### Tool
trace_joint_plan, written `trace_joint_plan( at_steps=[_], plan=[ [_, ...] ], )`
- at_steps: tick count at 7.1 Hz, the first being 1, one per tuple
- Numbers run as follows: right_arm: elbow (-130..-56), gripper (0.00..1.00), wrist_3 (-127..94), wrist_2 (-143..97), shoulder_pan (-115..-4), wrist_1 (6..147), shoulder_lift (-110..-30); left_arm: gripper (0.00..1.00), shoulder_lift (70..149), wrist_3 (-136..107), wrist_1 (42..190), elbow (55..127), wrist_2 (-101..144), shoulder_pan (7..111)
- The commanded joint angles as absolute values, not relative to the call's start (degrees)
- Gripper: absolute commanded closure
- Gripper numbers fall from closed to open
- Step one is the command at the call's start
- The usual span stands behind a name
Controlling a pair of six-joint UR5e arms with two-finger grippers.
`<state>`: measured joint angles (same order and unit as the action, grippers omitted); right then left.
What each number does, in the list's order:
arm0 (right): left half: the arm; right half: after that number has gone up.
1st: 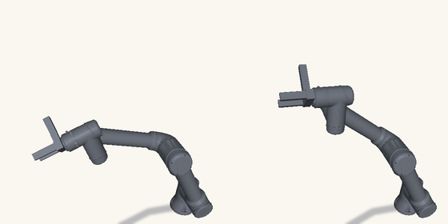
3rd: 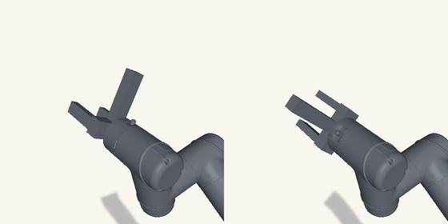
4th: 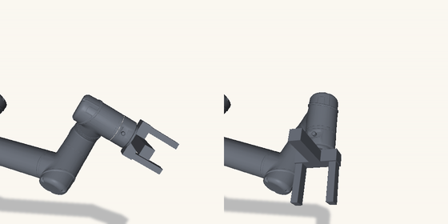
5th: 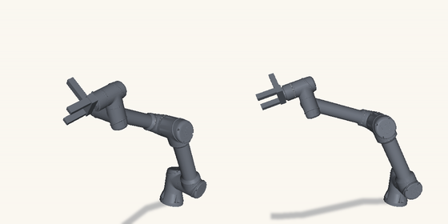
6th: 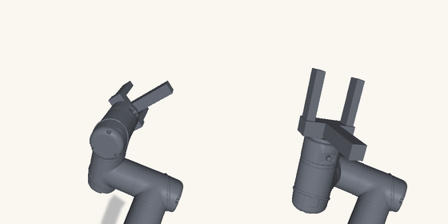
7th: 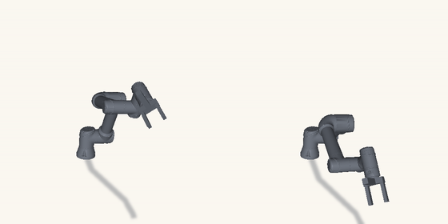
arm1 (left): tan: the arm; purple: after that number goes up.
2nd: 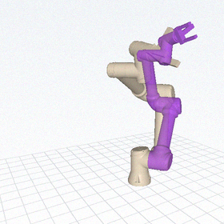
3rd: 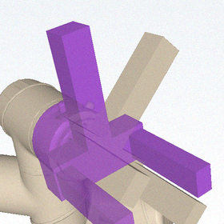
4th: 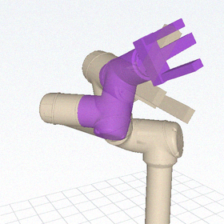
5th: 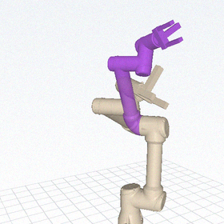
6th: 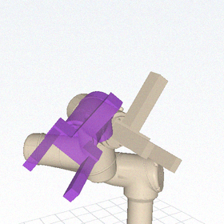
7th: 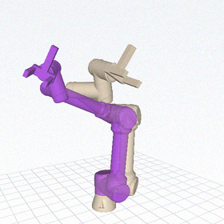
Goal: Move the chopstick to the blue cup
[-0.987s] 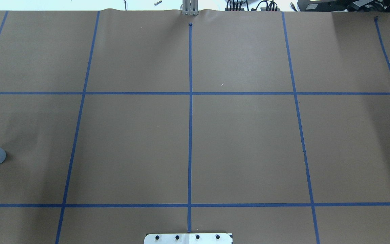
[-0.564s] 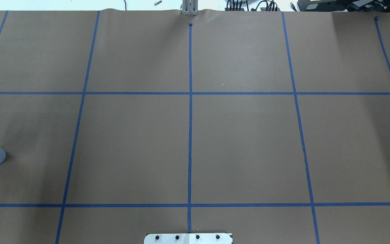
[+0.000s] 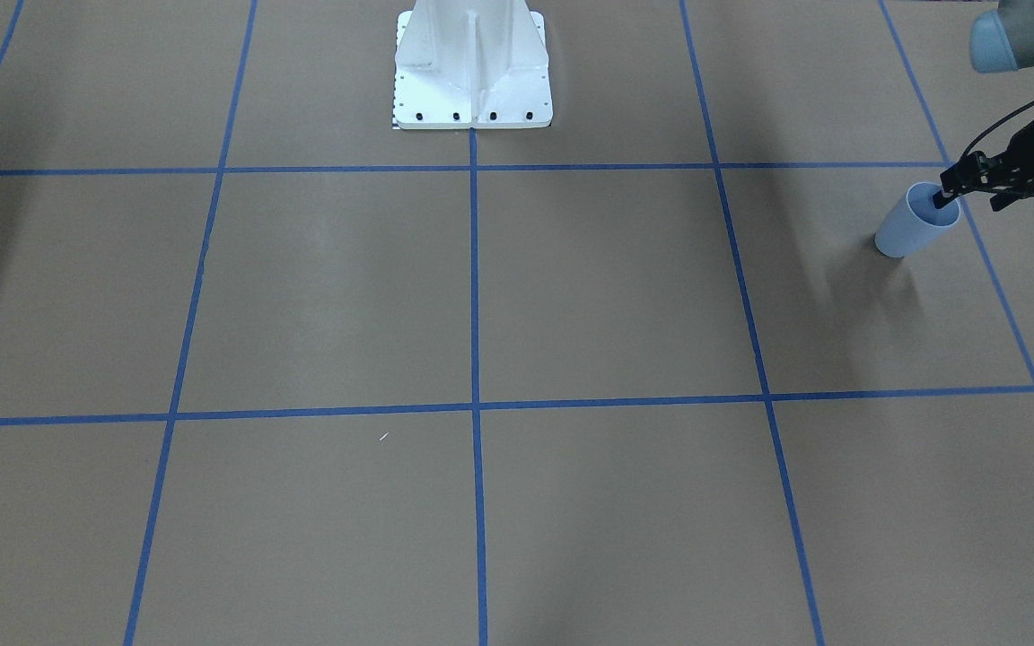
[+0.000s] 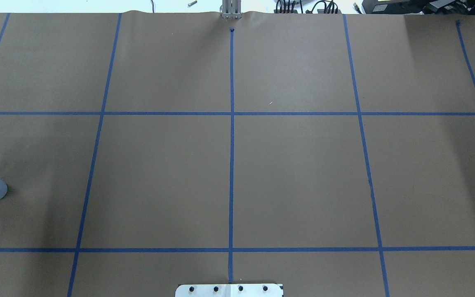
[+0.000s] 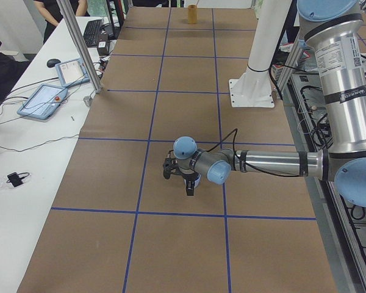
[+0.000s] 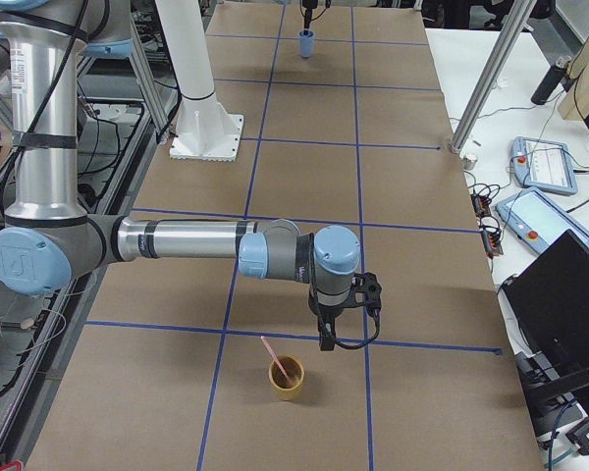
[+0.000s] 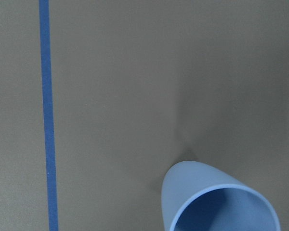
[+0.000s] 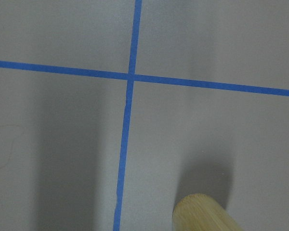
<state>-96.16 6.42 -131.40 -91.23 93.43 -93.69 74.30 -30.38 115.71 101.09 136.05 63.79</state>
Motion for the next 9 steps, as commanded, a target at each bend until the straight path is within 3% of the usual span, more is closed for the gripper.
trace_joint_plan(
  at_steps=[1,2,3,7,8,9],
  plan=[
    [-96.1,0.00,6.4,-131.4,-91.2,93.4,-93.7,0.30,74.8,-30.0,115.8,100.4,135.9,62.8],
    [-96.2,0.00,6.4,-131.4,-91.2,93.4,-93.7,0.91,74.8,-30.0,117.1,100.4,135.4,62.9],
    [-96.2,0.00,6.4,-131.4,-91.2,93.4,-93.7,1.00,74.8,-30.4,117.5,100.4,135.4,62.9],
    [-96.1,0.00,6.4,-131.1,-91.2,93.4,-93.6,1.00,75.0,-31.0,114.7,106.7,136.1,63.7],
    [-96.3,0.00,6.2,-131.0,-91.2,93.5,-93.7,1.00,77.4,-31.0,107.0,111.0,135.9,63.6],
    [-96.4,0.00,6.3,-131.0,-91.2,93.5,-93.7,1.00,86.0,-31.0,95.4,112.8,135.8,64.2]
  ],
)
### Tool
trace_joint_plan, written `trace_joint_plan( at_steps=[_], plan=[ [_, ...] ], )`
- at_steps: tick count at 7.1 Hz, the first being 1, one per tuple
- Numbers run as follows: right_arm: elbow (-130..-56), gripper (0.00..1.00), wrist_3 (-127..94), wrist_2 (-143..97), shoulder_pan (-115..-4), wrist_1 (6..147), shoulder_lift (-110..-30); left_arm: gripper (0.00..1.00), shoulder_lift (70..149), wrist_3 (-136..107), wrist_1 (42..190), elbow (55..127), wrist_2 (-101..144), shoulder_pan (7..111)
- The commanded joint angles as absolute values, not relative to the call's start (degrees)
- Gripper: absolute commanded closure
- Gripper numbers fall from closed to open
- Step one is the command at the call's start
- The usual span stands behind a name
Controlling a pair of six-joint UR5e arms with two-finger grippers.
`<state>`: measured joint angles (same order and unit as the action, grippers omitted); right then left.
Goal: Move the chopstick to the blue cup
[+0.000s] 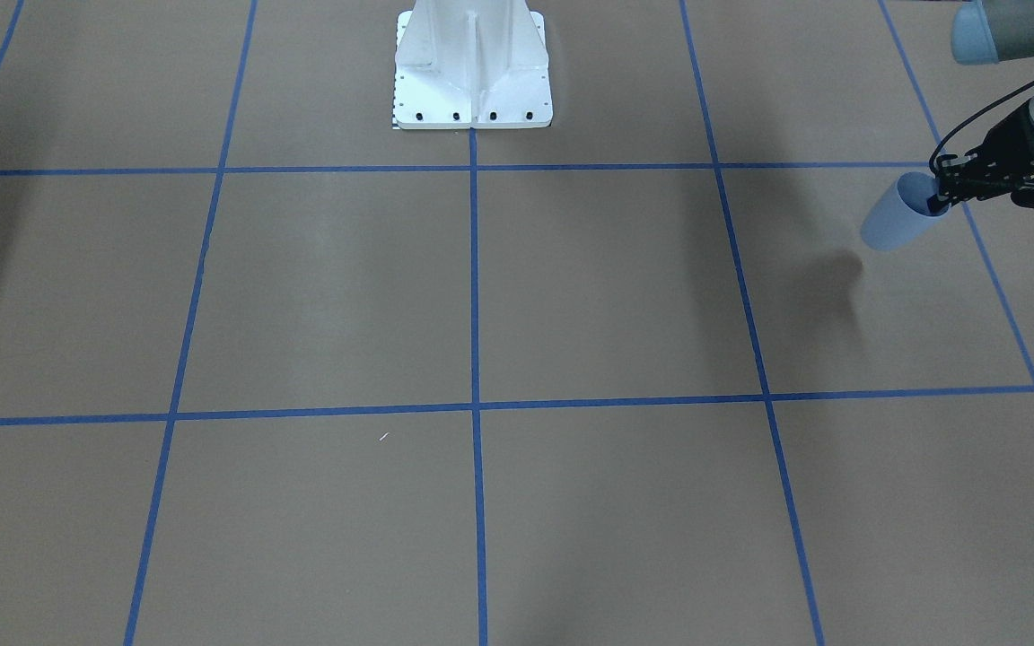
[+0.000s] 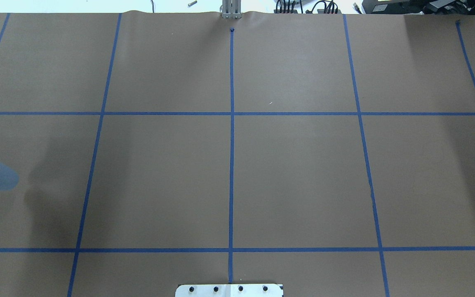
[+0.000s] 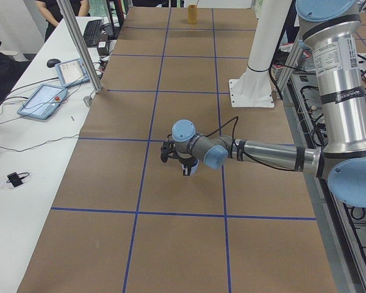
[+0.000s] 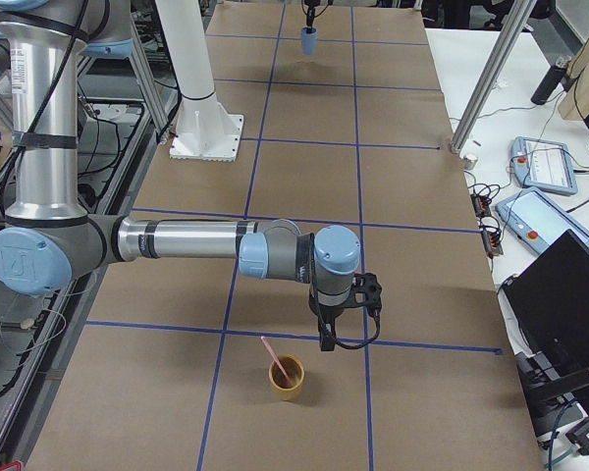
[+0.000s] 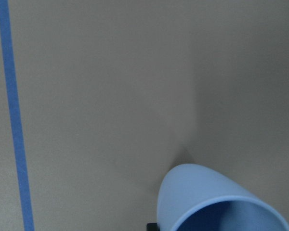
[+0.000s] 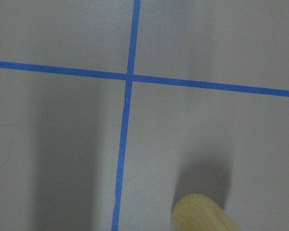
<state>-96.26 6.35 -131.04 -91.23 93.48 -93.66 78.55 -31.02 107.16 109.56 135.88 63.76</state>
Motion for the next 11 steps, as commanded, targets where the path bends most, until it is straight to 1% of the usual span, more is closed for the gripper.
trace_joint_plan(
  at_steps=[1,2,3,4,5,6,7,8,9,11],
  plan=[
    [-98.2,0.00,6.3,-130.9,-91.2,93.6,-93.6,1.00,96.3,-33.4,84.5,112.9,135.4,64.1],
    [-99.0,0.00,6.4,-130.7,-91.2,93.6,-93.4,1.00,105.8,-38.3,76.7,112.3,135.4,63.6],
    [-99.5,0.00,6.4,-130.8,-91.2,93.7,-93.0,1.00,115.0,-45.9,72.8,110.5,135.4,60.9],
    [-100.9,0.00,6.4,-130.9,-91.2,93.6,-92.8,1.00,121.6,-55.7,72.9,107.6,135.3,54.6],
    [-100.8,0.00,6.4,-131.0,-91.1,93.5,-93.7,1.00,129.3,-64.5,73.2,102.8,131.7,49.4],
    [-100.4,0.00,6.9,-131.0,-91.2,93.4,-94.9,1.00,134.6,-69.6,73.6,99.2,129.7,45.6],
    [-100.5,0.00,6.9,-131.2,-91.1,93.3,-95.6,1.00,139.2,-73.9,78.1,92.8,129.6,44.6],
    [-100.5,0.00,6.7,-131.3,-91.1,93.3,-95.5,1.00,143.3,-78.2,86.2,83.2,129.3,43.6],
    [-100.6,0.00,6.7,-131.3,-91.1,93.3,-95.4,1.00,144.4,-79.6,92.4,77.7,125.4,41.3],
    [-100.6,0.00,6.6,-131.3,-91.1,93.3,-95.3,1.00,144.8,-79.5,94.2,75.2,122.9,40.1]
  ],
)
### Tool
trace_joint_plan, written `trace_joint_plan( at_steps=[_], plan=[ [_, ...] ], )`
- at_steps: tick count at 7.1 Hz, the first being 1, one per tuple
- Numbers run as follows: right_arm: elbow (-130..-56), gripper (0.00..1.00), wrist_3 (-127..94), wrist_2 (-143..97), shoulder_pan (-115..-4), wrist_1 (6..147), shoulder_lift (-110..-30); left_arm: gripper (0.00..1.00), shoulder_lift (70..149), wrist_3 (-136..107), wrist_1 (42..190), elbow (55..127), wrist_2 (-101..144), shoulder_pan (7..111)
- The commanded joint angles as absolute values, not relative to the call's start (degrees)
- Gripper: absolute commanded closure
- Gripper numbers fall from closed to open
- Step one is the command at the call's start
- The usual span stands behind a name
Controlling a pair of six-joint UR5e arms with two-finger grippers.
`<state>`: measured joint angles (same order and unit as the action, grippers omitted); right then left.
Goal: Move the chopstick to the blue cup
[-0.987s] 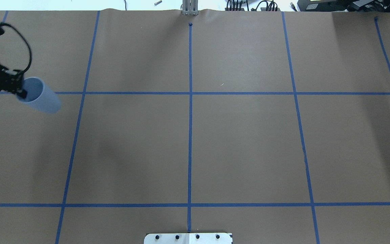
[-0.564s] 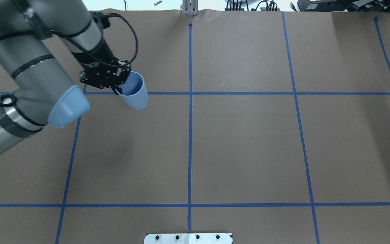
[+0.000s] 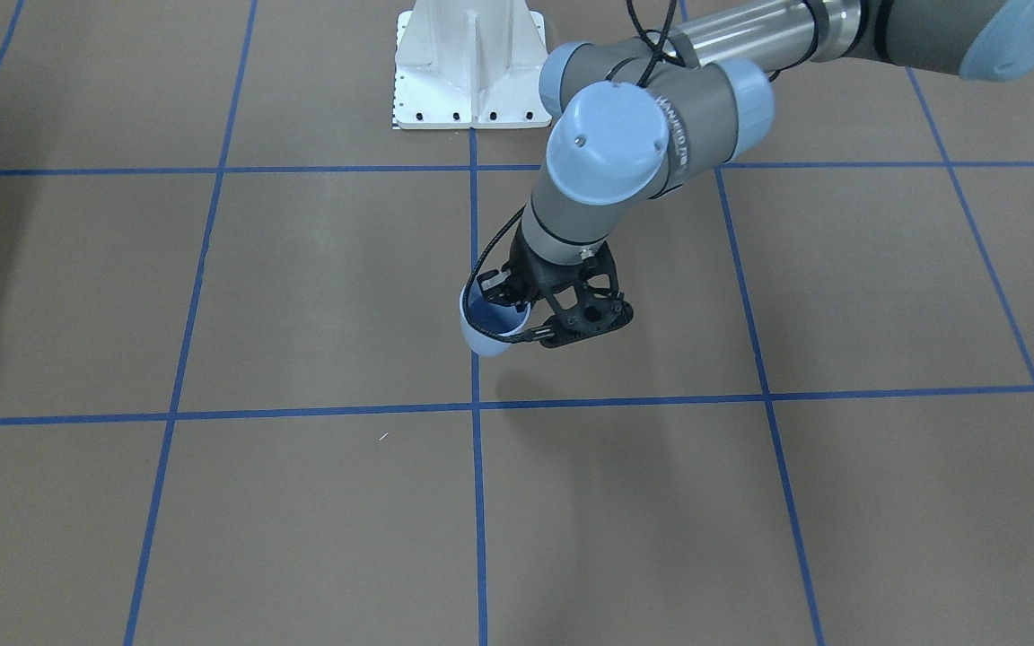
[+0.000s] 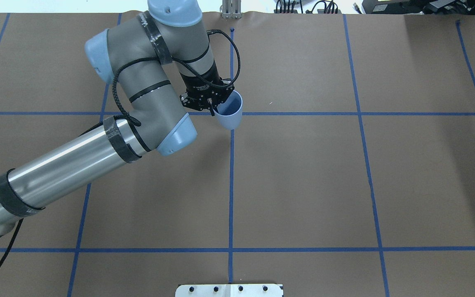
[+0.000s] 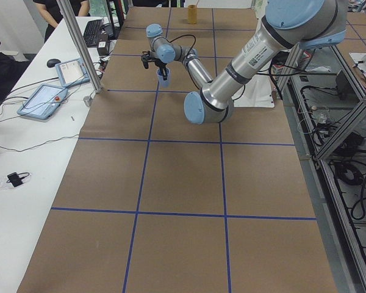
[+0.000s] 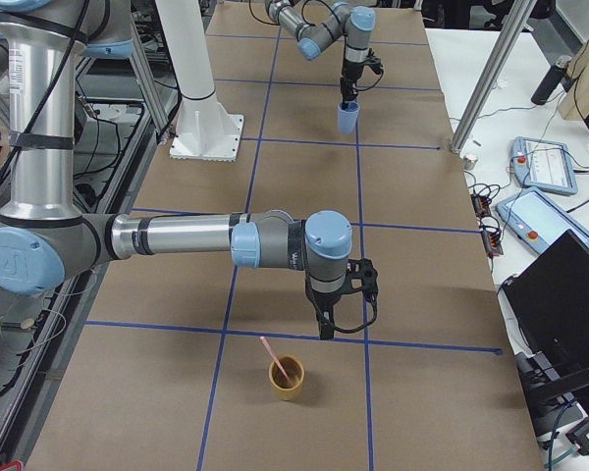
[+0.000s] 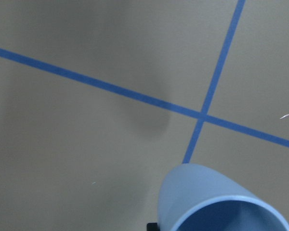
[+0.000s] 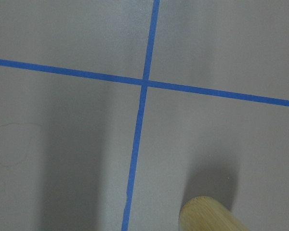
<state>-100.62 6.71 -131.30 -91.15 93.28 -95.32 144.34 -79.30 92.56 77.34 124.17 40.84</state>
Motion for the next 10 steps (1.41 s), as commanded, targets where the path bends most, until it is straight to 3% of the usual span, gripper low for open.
trace_joint_plan(
  at_steps=[1,6,8,10],
  plan=[
    [-100.7,0.00,6.4,-131.5,-91.1,93.3,-95.2,1.00,144.7,-79.4,94.2,74.6,122.9,39.6],
    [-100.5,0.00,6.3,-133.1,-91.1,93.4,-95.1,1.00,144.2,-79.0,94.7,74.7,122.9,37.0],
    [-100.6,0.00,6.2,-133.9,-91.1,93.4,-95.0,0.66,143.6,-78.9,94.7,75.5,122.9,37.3],
    [-100.5,0.00,6.2,-133.9,-91.1,93.4,-94.9,0.63,142.8,-78.6,94.6,77.0,122.9,38.1]
  ],
)
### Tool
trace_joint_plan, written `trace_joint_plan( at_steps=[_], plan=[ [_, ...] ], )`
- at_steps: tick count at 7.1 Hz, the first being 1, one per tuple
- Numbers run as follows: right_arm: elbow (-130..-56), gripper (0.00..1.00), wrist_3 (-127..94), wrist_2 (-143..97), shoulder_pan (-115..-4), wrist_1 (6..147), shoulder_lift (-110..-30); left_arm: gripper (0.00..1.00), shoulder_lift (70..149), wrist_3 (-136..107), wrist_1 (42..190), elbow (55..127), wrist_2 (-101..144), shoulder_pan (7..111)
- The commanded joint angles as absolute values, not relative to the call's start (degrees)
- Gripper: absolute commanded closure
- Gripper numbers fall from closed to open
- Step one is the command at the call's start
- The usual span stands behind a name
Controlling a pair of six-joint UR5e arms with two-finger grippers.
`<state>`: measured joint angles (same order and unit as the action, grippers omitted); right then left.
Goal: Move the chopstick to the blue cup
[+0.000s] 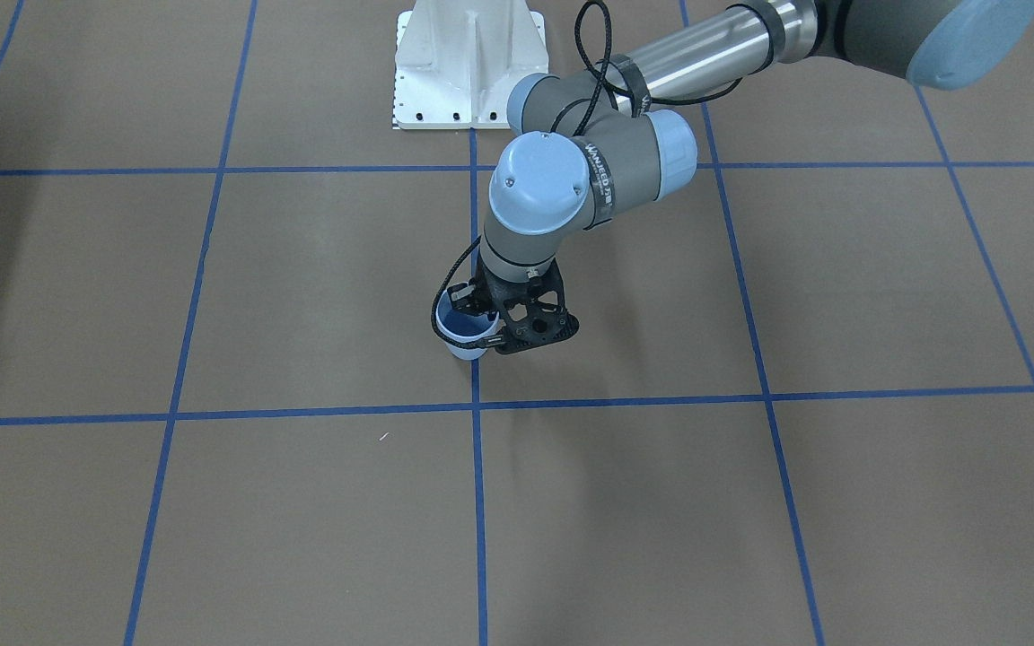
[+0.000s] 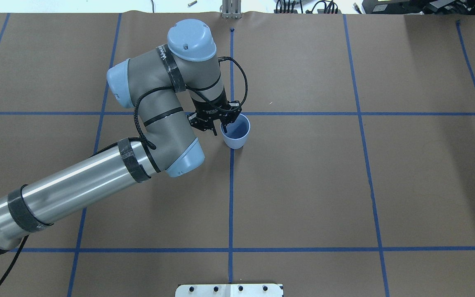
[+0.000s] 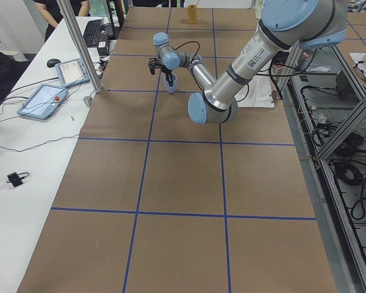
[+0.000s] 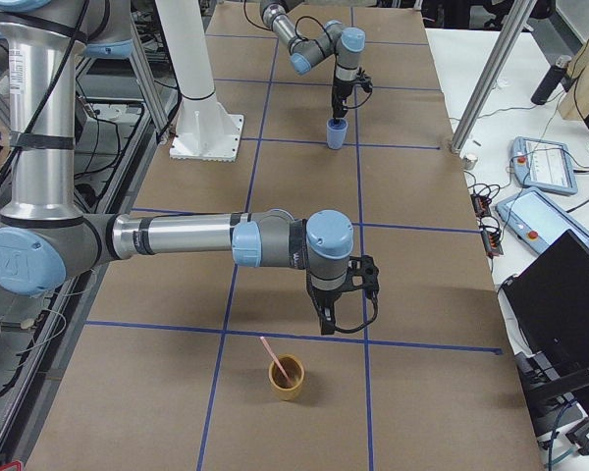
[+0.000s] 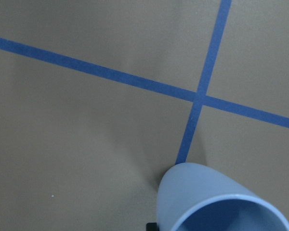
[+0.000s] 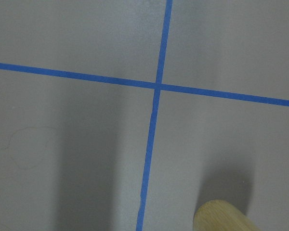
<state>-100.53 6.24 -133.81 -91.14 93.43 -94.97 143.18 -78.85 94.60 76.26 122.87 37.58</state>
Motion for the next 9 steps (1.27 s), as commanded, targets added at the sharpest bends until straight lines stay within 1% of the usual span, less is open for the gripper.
trace_joint_plan(
  at_steps=[1,3,5,6,8,9],
  plan=[
    [-99.8,0.00,6.2,-133.9,-91.1,93.5,-95.0,0.02,142.7,-76.1,94.5,77.9,122.9,38.8],
    [-99.7,0.00,6.2,-134.0,-91.1,93.4,-95.3,0.02,139.2,-75.5,92.7,85.4,124.1,42.1],
    [-99.8,0.00,6.9,-134.3,-92.3,94.0,-95.4,0.02,138.1,-72.2,87.5,90.0,127.2,45.6],
    [-99.5,0.00,6.5,-134.2,-93.8,95.2,-96.2,0.02,137.8,-71.0,86.0,91.5,127.2,46.0],
    [-99.4,0.00,6.1,-134.0,-96.6,100.9,-97.5,0.02,137.8,-71.0,86.0,91.8,127.3,46.1],
    [-99.3,0.00,1.4,-133.9,-96.8,103.9,-97.3,0.02,137.8,-70.9,86.0,91.9,127.3,46.1]
  ],
)
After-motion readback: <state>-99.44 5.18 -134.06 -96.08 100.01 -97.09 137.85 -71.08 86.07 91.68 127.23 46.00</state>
